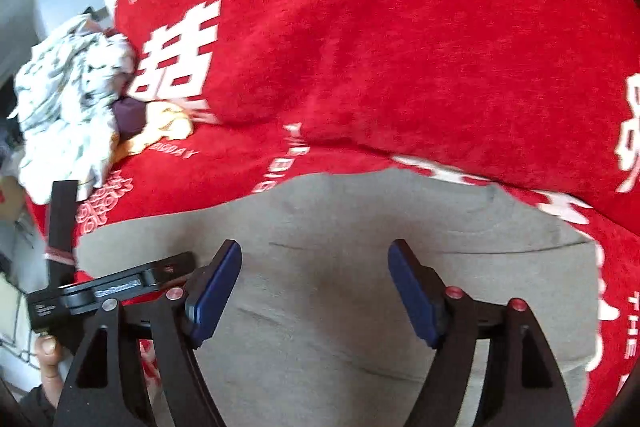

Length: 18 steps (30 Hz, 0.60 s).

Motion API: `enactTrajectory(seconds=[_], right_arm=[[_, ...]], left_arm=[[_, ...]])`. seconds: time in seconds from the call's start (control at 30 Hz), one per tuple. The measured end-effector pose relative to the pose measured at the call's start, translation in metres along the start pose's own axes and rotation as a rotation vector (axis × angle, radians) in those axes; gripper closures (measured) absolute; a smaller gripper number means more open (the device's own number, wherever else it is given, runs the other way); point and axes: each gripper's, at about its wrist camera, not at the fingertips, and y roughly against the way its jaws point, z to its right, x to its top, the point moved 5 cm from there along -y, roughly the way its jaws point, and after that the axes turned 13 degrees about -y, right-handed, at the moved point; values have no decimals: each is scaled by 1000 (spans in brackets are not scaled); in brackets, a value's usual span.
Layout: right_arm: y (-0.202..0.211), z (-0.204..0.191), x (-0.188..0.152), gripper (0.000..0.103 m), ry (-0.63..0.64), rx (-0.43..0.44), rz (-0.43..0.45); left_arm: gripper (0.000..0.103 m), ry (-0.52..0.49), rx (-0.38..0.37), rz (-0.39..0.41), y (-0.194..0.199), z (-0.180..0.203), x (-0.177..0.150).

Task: Fold small clothes
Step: 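Carry the sleeve across the sweater body with the right tool and release, then reach the left tool to the other sleeve cuff and grasp it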

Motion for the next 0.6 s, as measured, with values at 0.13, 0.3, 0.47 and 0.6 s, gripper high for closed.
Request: enactTrajectory(seconds=[0.13,0.3,0.47,0.6], right_arm=[[-9,58,-9,24,-64,-166,-34],[-11,138,-38,24,-253,-207,-85],[15,210,-57,26,-361,-225,-28],[39,224,-58,26,-358,-214,-15]], left_arm=[[0,-94,-6,-15,0,36,-5],[0,-240,-36,-37,-13,109,-10],[0,-395,-1,-72,-38,155,-20],[0,-464,94,-60,-46,159,-26]])
